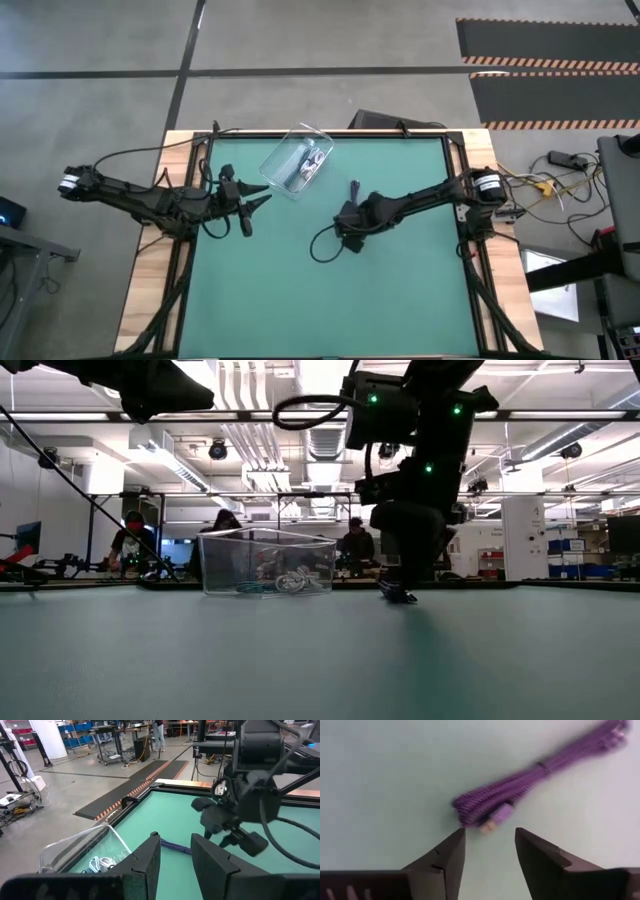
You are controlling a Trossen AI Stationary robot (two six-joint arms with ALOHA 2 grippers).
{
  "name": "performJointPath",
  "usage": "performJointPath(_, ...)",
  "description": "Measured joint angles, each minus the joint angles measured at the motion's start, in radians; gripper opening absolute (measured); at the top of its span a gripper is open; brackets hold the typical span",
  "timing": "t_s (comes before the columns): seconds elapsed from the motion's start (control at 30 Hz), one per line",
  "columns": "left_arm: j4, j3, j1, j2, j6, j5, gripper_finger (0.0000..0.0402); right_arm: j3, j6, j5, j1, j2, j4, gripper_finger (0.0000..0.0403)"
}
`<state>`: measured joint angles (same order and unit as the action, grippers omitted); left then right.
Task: Pick and place USB-C Cables
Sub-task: Put the violet USB cable into the transparent bin
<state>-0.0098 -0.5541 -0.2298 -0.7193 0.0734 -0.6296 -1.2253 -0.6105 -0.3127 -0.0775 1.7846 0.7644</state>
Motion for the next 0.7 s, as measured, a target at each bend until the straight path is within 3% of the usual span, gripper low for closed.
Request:
performJointPath(0.23,0.0,0.0,0.0,0.0,0.0,0.0,0.0093,-0.002,-0.153,-0.007,0.064,-0.084,0.038,0.0183)
performJointPath(0.37,0.0,0.0,0.0,0.0,0.0,0.0,0.0093,-0.002,-0.166,-0.078,0.104,-0.116,-0.016,0.0189)
performJointPath(0.57,-0.001,0.0,0.0,0.0,0.0,0.001,0.0093,0.003,-0.16,-0.129,0.145,-0.085,-0.169,0.0196)
performJointPath(0.7,-0.004,0.0,0.0,0.0,0.0,0.001,0.0093,0.004,-0.162,-0.166,0.159,-0.031,-0.181,0.0195)
